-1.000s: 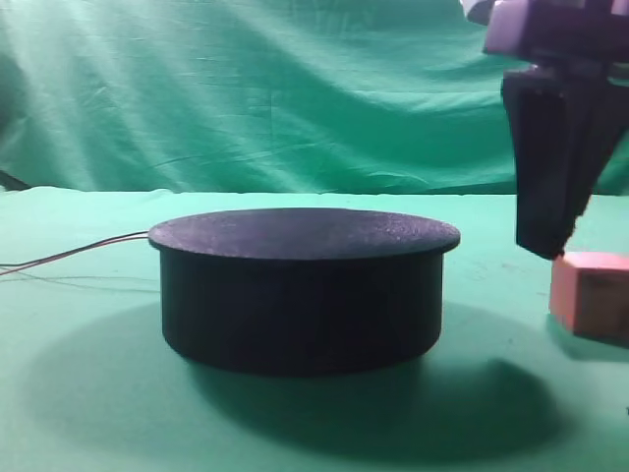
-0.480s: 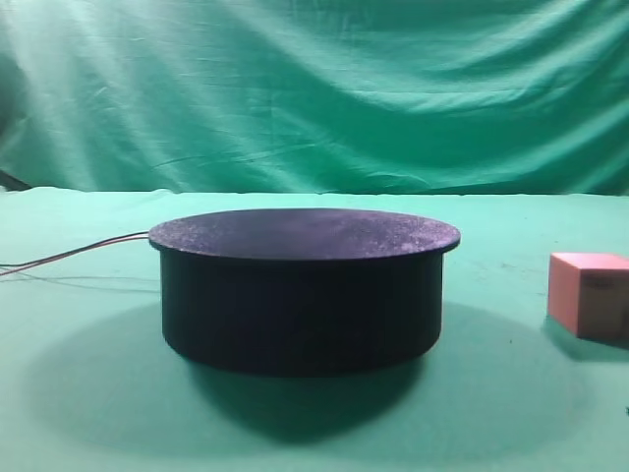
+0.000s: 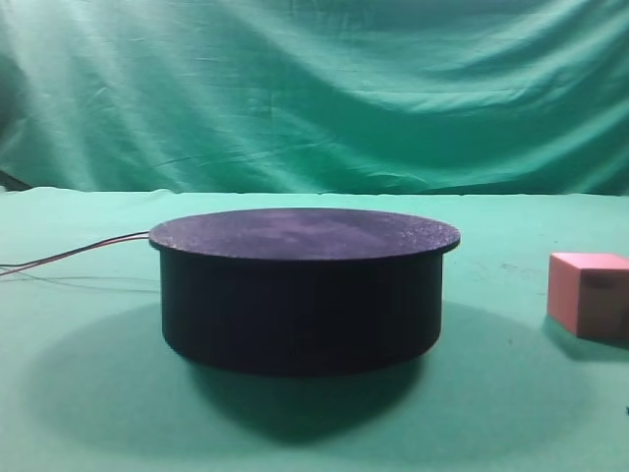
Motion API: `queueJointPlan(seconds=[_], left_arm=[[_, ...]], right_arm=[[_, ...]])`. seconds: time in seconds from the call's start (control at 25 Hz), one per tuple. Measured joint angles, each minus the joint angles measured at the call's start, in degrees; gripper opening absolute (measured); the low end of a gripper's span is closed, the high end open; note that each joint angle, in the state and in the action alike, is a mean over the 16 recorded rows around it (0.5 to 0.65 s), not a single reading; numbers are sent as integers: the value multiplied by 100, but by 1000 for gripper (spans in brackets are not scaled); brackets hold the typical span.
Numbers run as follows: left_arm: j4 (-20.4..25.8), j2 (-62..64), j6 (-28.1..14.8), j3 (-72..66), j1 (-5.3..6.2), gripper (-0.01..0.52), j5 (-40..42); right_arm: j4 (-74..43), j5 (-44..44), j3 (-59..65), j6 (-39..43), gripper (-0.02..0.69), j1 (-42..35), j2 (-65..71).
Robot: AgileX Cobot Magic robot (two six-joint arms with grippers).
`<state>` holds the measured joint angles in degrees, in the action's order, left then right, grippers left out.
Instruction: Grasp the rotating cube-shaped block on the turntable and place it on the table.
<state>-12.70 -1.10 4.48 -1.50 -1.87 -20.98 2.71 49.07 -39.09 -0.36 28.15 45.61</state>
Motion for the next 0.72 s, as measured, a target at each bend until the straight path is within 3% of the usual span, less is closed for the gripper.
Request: queueJointPlan(seconds=[0.32, 0.72], left_arm=[[0, 0, 0, 0, 0, 0, 0], [0, 0, 0, 0, 0, 0, 0]], right_arm=[[311, -1253, 1061, -1008, 0, -1102, -1017], [830, -2835, 3247, -1456, 0, -2134, -3427]])
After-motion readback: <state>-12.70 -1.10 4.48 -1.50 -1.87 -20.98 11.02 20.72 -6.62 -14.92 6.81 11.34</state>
